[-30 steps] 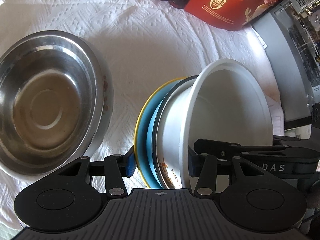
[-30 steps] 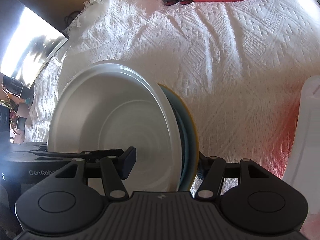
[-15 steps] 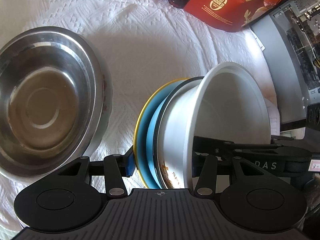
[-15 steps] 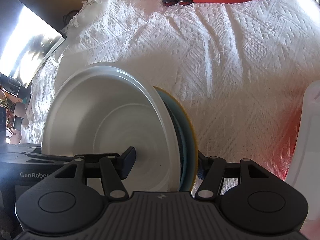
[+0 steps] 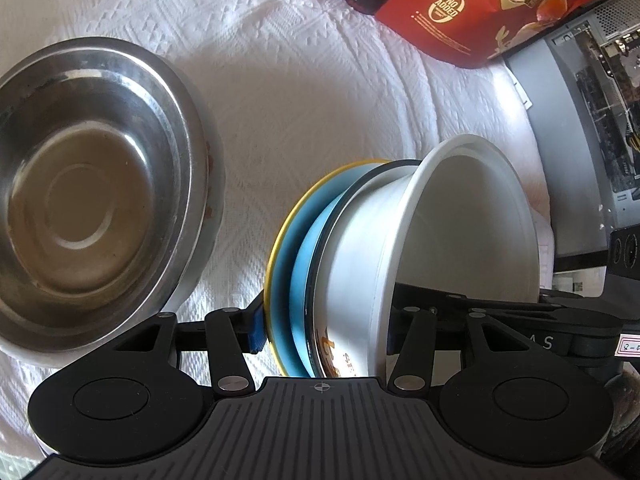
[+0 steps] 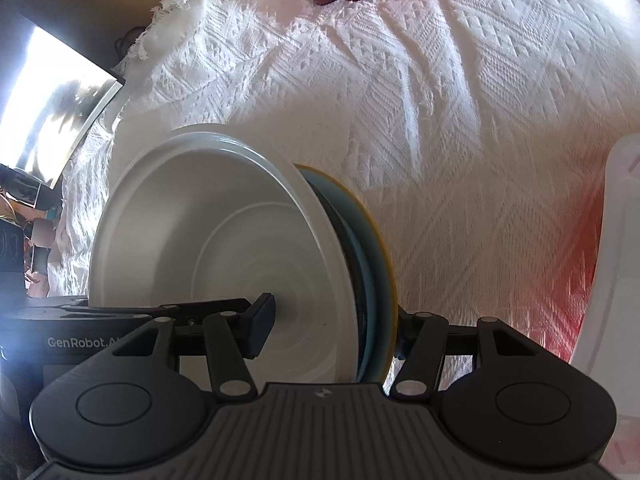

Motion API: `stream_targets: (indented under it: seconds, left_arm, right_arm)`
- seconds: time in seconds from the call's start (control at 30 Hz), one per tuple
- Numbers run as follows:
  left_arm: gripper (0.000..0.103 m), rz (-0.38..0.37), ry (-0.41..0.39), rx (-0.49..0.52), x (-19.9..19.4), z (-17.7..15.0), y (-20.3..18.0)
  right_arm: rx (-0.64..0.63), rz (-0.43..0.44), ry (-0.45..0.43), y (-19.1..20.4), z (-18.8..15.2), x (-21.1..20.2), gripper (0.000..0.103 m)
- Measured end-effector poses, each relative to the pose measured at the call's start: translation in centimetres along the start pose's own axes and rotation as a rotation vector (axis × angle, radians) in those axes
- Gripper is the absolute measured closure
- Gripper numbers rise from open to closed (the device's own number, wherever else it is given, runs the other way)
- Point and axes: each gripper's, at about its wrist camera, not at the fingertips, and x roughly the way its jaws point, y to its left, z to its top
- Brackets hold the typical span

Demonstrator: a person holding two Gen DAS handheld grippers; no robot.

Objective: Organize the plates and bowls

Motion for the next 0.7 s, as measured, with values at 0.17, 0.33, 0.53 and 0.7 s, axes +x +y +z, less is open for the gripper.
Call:
stream_targets:
  seconds: [0.17, 0.33, 0.53, 0.7]
  left_arm:
    - [0.049, -0.002, 0.003, -0.012, -0.2, -0.1, 0.1]
    - [0.049, -0.005, -0.007, 0.0, -0.7, -0.1, -0.2]
    - [0.049, -0.034, -0.057, 0.02, -3.4, 0.1, -0.4]
    - [0.049, -0.045, -0.144, 0.039, -8.3, 0.7, 0.8]
  right_arm:
    - [0.016, -0.005, 0.012, 0.0, 0.1, 0.0, 0.046]
    - [0.025, -0.006, 0.008, 0.2, 0.2, -0.3, 0.046]
    - [0.004, -0.027, -0.035, 1.9, 0.6, -2.3, 0.046]
    - [-0.077, -0.02, -0.097, 6.1, 1.5, -4.5, 0.046]
